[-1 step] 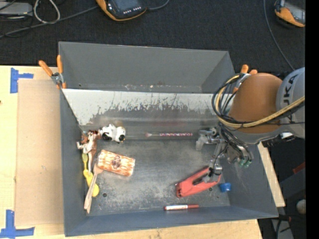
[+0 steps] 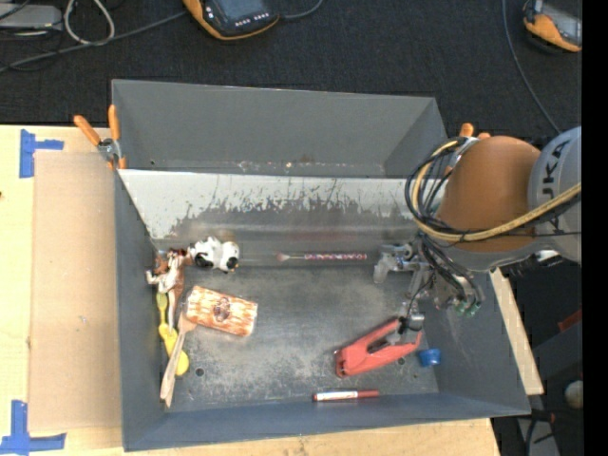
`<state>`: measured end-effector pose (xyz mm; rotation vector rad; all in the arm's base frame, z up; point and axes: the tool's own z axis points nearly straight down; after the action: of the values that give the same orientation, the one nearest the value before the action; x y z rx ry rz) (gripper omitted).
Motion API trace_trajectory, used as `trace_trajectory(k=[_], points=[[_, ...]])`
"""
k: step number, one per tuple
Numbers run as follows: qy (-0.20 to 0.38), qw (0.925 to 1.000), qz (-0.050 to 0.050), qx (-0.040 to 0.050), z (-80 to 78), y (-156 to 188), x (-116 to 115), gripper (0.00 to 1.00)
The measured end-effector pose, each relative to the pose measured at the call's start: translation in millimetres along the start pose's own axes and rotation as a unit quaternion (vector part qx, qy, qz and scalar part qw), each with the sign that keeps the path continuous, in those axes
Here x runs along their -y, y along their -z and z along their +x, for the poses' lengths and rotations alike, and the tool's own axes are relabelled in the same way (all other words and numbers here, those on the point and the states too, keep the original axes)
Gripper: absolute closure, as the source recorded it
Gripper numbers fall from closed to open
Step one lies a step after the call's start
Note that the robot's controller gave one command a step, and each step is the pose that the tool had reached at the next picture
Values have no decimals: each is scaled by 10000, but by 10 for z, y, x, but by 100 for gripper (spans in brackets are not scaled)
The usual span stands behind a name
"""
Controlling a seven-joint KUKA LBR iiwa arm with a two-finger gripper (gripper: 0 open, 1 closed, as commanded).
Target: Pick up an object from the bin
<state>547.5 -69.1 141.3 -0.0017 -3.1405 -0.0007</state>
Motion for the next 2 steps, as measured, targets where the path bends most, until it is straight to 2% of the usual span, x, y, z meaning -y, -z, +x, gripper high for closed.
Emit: trace_trajectory(k=[1, 2], points=[[1302, 9915, -6, -3, 152, -601, 63, 0], [1250, 9922, -11, -8, 235, -314, 51, 0]])
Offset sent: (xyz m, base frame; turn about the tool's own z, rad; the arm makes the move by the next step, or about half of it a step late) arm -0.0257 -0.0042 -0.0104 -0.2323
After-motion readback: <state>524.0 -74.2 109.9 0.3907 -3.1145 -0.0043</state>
